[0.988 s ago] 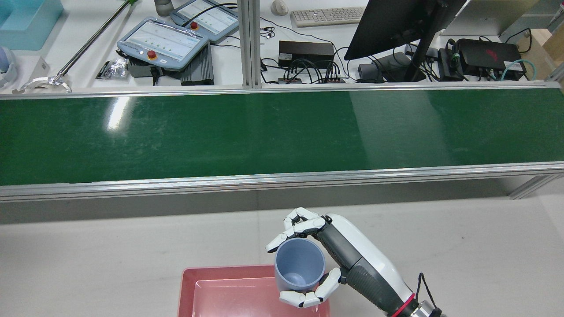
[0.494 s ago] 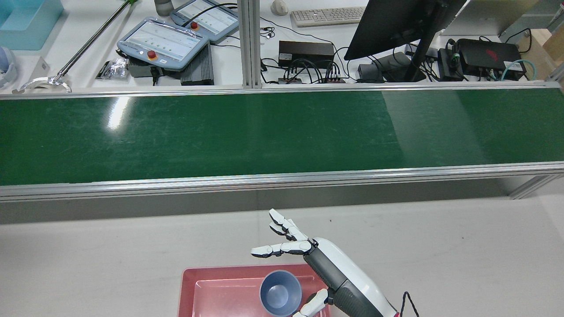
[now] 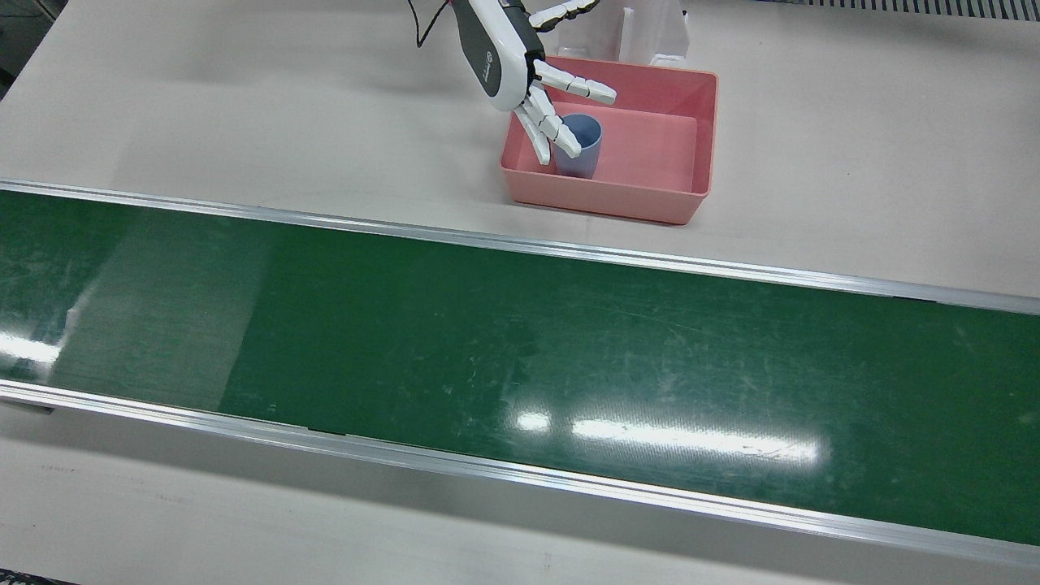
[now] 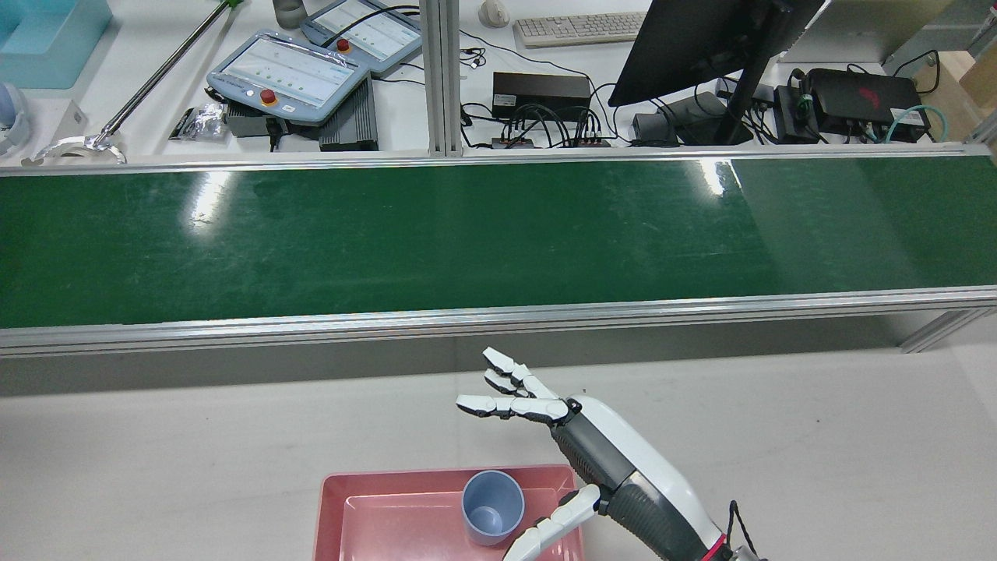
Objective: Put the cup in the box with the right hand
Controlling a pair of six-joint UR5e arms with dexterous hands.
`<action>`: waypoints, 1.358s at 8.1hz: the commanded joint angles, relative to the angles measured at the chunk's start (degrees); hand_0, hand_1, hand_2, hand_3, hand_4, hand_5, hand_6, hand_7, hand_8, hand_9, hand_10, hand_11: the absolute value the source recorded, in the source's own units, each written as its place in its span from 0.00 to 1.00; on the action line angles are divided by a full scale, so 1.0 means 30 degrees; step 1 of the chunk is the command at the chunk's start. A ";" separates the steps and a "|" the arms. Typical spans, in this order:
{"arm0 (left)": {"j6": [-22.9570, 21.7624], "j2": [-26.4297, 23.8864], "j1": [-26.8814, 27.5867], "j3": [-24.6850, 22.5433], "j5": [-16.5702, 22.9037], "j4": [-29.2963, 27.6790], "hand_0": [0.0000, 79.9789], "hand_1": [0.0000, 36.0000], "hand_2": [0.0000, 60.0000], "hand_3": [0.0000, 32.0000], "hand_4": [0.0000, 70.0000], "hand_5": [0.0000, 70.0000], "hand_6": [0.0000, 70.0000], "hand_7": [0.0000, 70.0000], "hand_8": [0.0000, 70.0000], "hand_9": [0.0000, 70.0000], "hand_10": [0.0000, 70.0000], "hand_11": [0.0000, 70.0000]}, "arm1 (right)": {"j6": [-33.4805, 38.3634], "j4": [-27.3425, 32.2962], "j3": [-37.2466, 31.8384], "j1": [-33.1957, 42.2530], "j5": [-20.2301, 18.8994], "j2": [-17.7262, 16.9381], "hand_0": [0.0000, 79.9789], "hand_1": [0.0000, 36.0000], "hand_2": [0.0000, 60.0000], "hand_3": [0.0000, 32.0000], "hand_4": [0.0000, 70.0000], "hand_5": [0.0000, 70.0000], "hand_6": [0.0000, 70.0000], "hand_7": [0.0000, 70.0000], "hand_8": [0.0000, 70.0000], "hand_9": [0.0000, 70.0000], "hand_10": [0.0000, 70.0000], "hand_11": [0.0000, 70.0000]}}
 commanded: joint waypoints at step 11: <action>0.0000 0.0029 0.0000 0.0018 0.0000 -0.0012 0.00 0.00 0.00 0.00 0.00 0.00 0.00 0.00 0.00 0.00 0.00 0.00 | 1.4071 0.5562 -0.7343 2.7519 -1.8086 -0.9416 0.67 0.45 0.13 0.00 0.21 0.10 0.08 0.22 0.16 0.27 0.08 0.15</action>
